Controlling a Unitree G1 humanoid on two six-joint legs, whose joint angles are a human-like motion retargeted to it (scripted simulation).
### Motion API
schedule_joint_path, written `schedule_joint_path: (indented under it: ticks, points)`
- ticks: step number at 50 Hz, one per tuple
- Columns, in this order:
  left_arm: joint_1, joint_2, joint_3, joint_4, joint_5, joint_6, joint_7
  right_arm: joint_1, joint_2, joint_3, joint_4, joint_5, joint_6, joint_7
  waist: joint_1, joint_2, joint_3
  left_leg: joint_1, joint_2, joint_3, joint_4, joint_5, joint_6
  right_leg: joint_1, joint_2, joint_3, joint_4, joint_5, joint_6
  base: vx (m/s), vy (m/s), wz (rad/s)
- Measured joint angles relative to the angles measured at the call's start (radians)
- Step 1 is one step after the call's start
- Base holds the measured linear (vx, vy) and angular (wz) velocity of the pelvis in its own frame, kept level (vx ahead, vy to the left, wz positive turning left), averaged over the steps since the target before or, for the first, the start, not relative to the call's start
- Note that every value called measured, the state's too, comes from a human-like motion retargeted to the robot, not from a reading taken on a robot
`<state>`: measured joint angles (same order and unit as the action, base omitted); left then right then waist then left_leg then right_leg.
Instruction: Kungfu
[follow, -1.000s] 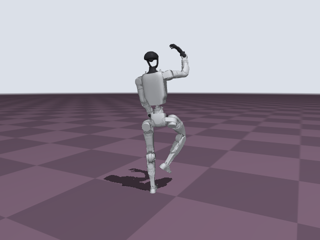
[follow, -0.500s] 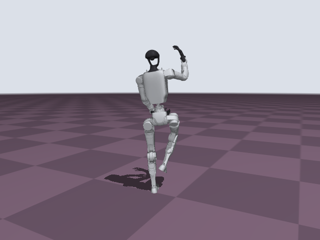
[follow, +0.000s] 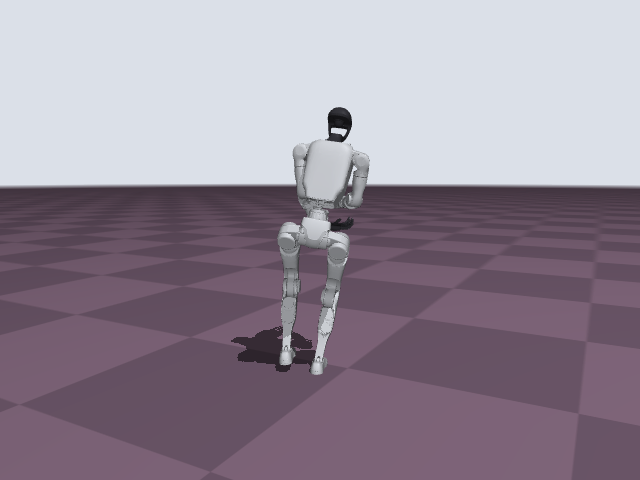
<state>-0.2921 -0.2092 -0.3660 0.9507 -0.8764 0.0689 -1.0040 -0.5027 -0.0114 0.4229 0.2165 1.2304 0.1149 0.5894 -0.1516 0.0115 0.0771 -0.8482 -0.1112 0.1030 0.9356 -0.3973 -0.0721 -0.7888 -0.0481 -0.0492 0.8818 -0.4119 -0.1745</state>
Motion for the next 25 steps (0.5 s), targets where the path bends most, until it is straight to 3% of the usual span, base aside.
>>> schedule_joint_path:
  ticks: [3,5,7,8,10,12,14,15,18,20,22,23,25]
  points:
    - [-0.002,0.03,0.025,0.003,0.029,-0.003,0.023,-0.086,-0.075,-0.076,-0.079,0.009,-0.045,0.012,0.007,0.002,-0.021,0.047,-0.01,0.006,-0.051,0.134,-0.033,0.073,-0.006,0.002,-0.075,0.015,-0.005,-0.02,0.0,0.27]
    - [-0.024,0.074,0.054,0.002,0.101,-0.014,0.03,-0.155,-0.146,-0.157,-0.141,0.029,-0.105,0.006,0.013,0.002,-0.019,0.05,-0.021,0.009,-0.032,0.329,-0.104,0.132,-0.02,0.002,-0.129,0.034,0.004,0.03,0.07,0.35]
    - [-0.054,0.133,0.099,-0.008,0.198,-0.037,0.031,-0.227,-0.234,-0.249,-0.203,0.034,-0.223,-0.024,0.019,-0.001,-0.015,0.009,-0.025,0.08,0.015,0.613,-0.189,0.182,-0.054,0.004,-0.17,0.051,0.025,0.02,0.33,0.59]
    - [-0.076,0.165,0.13,-0.015,0.254,-0.053,0.029,-0.265,-0.287,-0.299,-0.235,0.027,-0.301,-0.049,0.013,-0.008,-0.018,-0.015,-0.006,0.186,0.032,0.763,-0.189,0.187,-0.097,0.007,-0.175,0.056,0.046,-0.06,0.5,0.96]
    - [-0.095,0.236,0.201,-0.025,0.384,-0.099,0.037,-0.327,-0.381,-0.396,-0.287,-0.02,-0.459,-0.11,0.013,-0.021,-0.037,-0.063,0.076,0.318,0.091,0.921,-0.19,0.213,-0.135,-0.011,-0.201,0.068,0.052,0.06,0.22,0.89]
    - [-0.091,0.316,0.278,-0.026,0.525,-0.166,0.061,-0.364,-0.461,-0.497,-0.331,-0.121,-0.588,-0.203,0.038,-0.016,-0.062,-0.144,0.17,0.302,0.157,0.841,-0.19,0.282,-0.105,-0.05,-0.291,0.107,0.032,0.24,-0.24,0.2]
    - [-0.081,0.411,0.353,-0.025,0.641,-0.238,0.095,-0.389,-0.529,-0.582,-0.373,-0.236,-0.692,-0.302,0.079,-0.032,-0.068,-0.199,0.246,0.29,0.123,0.876,-0.19,0.347,-0.094,-0.043,-0.346,0.135,0.027,0.19,-0.08,-0.54]
    - [-0.079,0.462,0.391,-0.02,0.696,-0.274,0.117,-0.403,-0.56,-0.62,-0.393,-0.295,-0.742,-0.355,0.099,-0.044,-0.062,-0.22,0.263,0.28,0.059,0.921,-0.19,0.372,-0.102,-0.029,-0.358,0.144,0.034,0.16,0.13,-1.05]
    - [-0.083,0.625,0.485,0.041,0.848,-0.374,0.28,-0.454,-0.613,-0.684,-0.445,-0.537,-0.856,-0.608,0.184,-0.103,0.007,-0.154,0.354,0.123,-0.385,0.891,-0.19,0.491,-0.089,0.034,-0.407,0.169,0.005,0.07,-0.15,-1.48]
    - [-0.085,0.721,0.536,0.105,0.92,-0.434,0.444,-0.492,-0.641,-0.706,-0.473,-0.713,-0.902,-0.8,0.216,-0.127,0.042,-0.097,0.487,0.122,-0.641,0.732,-0.074,0.558,-0.068,0.054,-0.449,0.184,-0.032,-0.04,-0.31,-0.92]
    - [-0.074,0.778,0.58,0.16,0.935,-0.479,0.588,-0.516,-0.688,-0.724,-0.493,-0.847,-0.934,-0.945,0.196,-0.154,0.031,-0.133,0.521,0.166,-0.75,0.494,0.017,0.56,-0.098,0.048,-0.461,0.187,-0.046,-0.04,-0.05,0.12]
    - [-0.059,0.797,0.602,0.181,0.929,-0.498,0.641,-0.517,-0.71,-0.733,-0.505,-0.906,-0.941,-1.006,0.192,-0.167,0.021,-0.156,0.526,0.16,-0.764,0.425,0.024,0.553,-0.111,0.054,-0.451,0.183,-0.049,0.09,0.01,0.02]
    - [-0.002,0.817,0.653,0.197,0.889,-0.508,0.709,-0.506,-0.731,-0.737,-0.528,-0.99,-0.939,-1.088,0.188,-0.196,0.008,-0.166,0.535,0.1,-0.715,0.422,-0.024,0.546,-0.129,0.091,-0.413,0.167,-0.05,0.2,0.03,-0.27]
